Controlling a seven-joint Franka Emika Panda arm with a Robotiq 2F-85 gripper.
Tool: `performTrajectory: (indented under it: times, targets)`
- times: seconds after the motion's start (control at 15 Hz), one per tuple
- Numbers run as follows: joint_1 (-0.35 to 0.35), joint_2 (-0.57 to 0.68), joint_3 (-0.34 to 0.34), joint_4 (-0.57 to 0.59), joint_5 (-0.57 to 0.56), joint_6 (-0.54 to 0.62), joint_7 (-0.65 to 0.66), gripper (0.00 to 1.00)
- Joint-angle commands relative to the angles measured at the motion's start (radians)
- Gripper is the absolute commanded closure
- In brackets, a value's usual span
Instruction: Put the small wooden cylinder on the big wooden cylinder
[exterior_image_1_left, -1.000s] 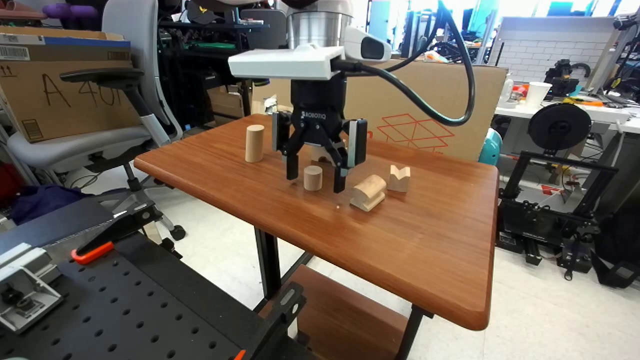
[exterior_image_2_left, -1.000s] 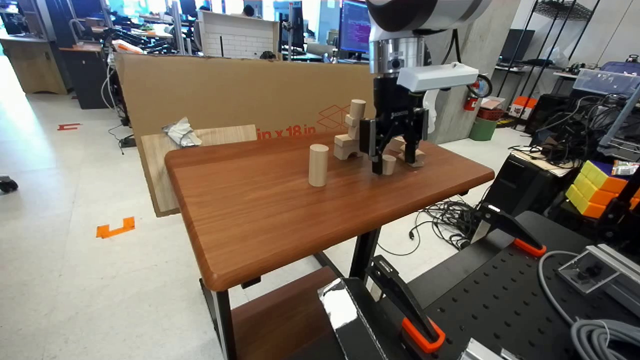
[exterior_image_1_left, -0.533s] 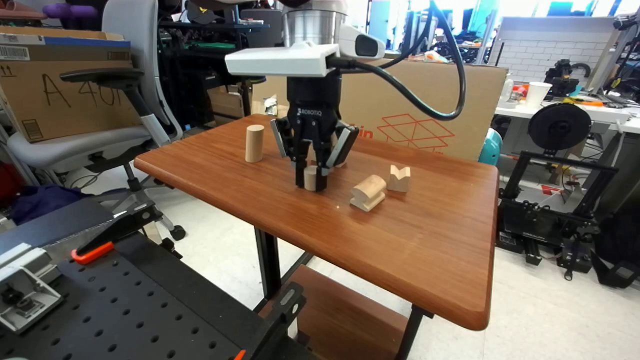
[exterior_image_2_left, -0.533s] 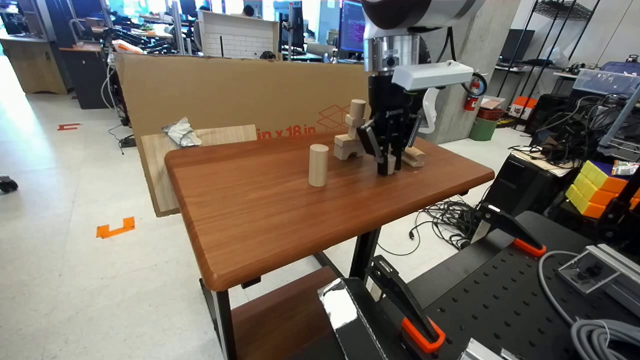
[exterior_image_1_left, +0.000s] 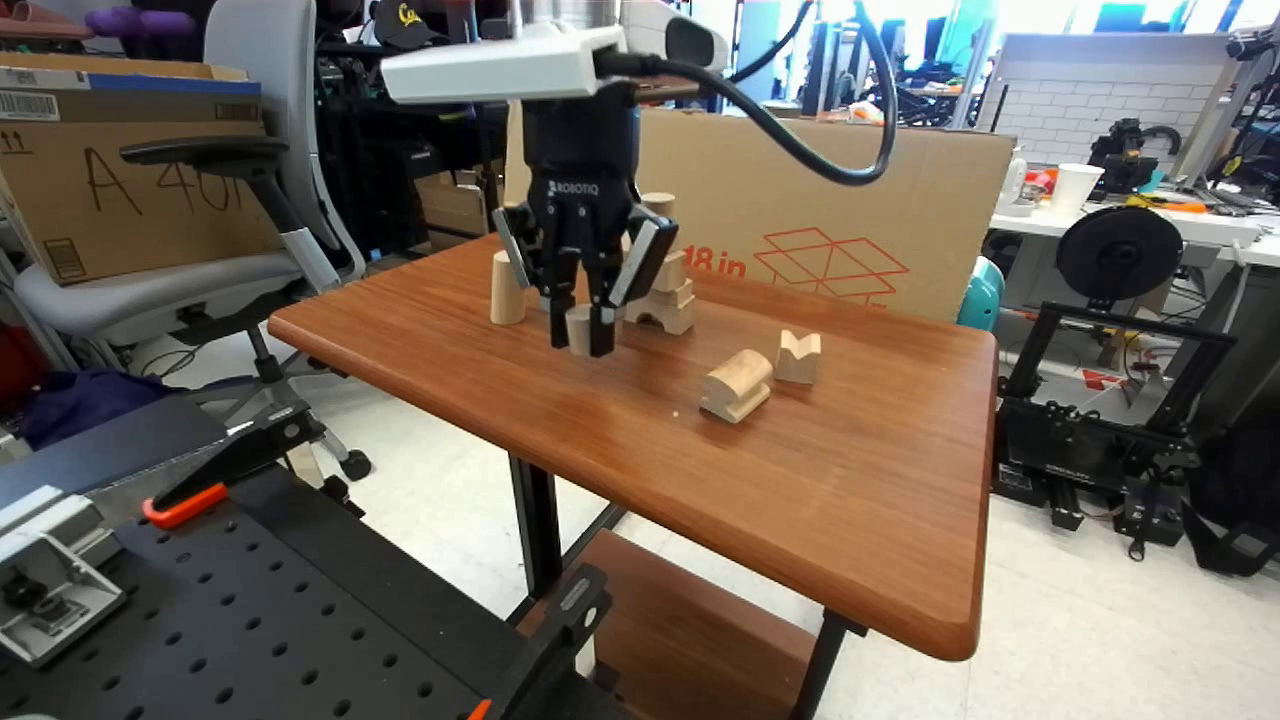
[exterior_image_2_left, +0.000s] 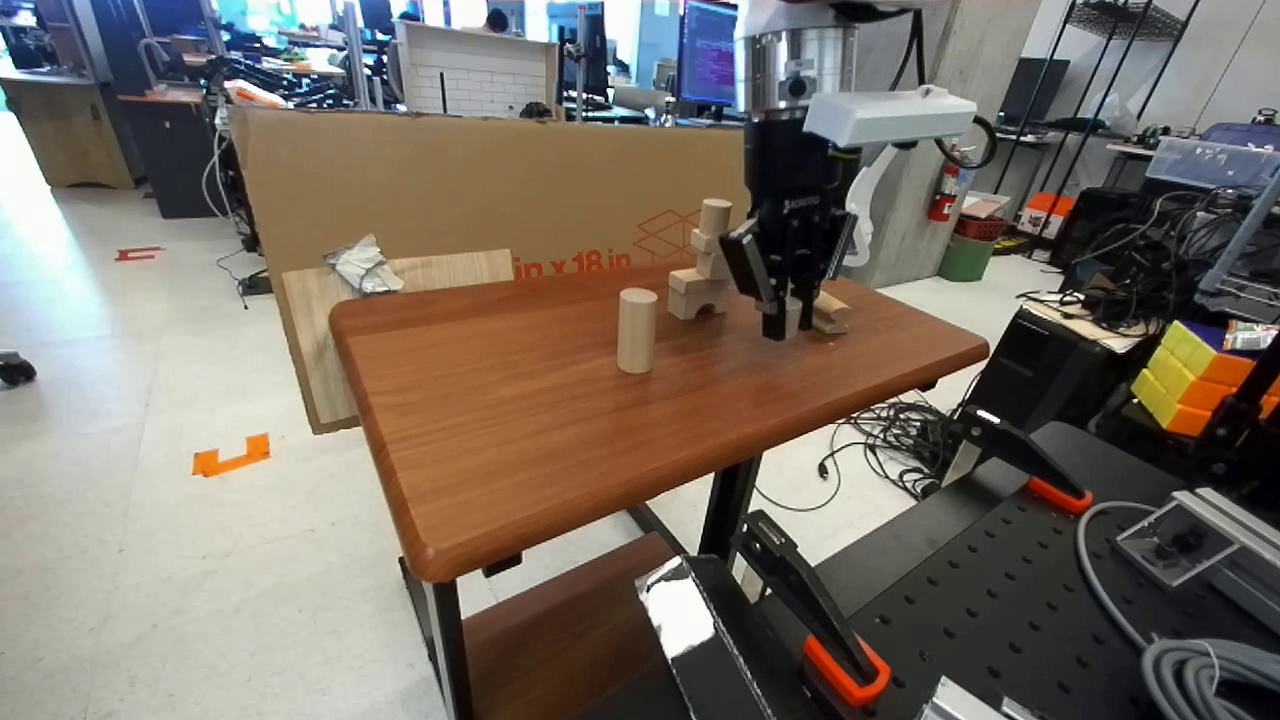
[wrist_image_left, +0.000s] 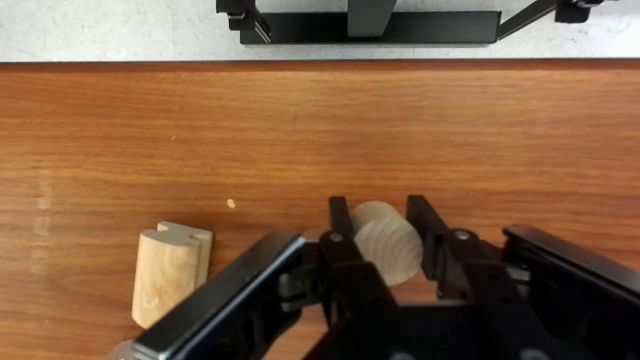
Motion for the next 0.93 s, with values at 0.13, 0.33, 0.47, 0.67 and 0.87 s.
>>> performTrajectory:
  times: [0.13,0.33,0.47,0.67,0.87]
  targets:
    - [0.029,-0.166,0.061,-0.069,0.041,-0.025,0.03,0.92]
    - [0.027,-0.186,0.094,-0.034,0.103,-0.045,0.01,0.92]
    - [0.024,-0.172,0.108,0.008,0.145,-0.072,0.004,0.92]
    - [0.023,-0.147,0.115,0.058,0.186,-0.105,0.005,0.92]
    - [0.026,-0.125,0.115,0.091,0.187,-0.111,0.011,0.92]
